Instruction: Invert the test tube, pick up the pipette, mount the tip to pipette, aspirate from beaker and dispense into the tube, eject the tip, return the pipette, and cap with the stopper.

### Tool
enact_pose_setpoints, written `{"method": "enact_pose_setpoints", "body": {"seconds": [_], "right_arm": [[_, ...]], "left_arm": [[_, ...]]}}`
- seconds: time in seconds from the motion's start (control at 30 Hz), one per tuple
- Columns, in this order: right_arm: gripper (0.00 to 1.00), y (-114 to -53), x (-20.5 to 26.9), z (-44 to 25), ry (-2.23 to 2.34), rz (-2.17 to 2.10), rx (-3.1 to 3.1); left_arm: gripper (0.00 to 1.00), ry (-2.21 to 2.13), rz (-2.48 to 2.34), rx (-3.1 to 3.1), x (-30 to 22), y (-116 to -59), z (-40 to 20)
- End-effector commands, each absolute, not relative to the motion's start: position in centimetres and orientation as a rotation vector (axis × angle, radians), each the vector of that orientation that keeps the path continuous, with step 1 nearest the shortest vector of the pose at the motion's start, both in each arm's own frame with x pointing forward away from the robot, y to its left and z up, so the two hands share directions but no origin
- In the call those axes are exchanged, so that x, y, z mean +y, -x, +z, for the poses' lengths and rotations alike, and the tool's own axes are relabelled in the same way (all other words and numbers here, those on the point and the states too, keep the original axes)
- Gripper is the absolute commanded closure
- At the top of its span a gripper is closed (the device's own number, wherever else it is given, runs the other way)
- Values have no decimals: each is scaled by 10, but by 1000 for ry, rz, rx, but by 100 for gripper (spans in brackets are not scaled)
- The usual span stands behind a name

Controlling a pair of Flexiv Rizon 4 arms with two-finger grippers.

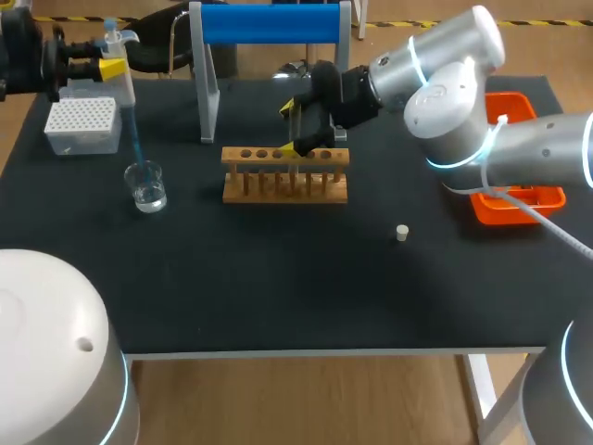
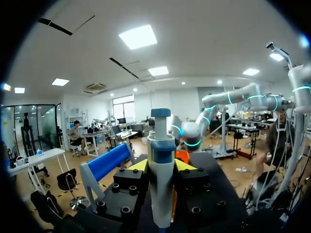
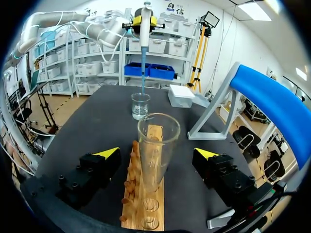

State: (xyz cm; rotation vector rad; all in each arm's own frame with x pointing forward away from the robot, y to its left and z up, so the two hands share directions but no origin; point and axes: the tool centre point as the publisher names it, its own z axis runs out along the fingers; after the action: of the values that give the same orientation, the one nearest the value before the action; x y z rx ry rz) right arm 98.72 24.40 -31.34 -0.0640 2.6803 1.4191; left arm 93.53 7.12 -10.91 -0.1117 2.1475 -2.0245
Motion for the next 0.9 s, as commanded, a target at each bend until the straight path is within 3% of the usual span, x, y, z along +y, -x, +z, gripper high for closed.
{"method": "enact_pose_setpoints", "body": {"seconds": [0.03,0.33,0.9], "right_arm": [[0,-988,243,-312,67,1416,2687],[0,-988,243,-312,67,1416,2687],[0,-988,243,-312,67,1416,2687]], "left_arm": [[100,125,-1963,2175,63,-927,-92],[100,102,-1958,2189,25,-925,-40],[100,-148,-2123,2271,-109,-942,24]]}}
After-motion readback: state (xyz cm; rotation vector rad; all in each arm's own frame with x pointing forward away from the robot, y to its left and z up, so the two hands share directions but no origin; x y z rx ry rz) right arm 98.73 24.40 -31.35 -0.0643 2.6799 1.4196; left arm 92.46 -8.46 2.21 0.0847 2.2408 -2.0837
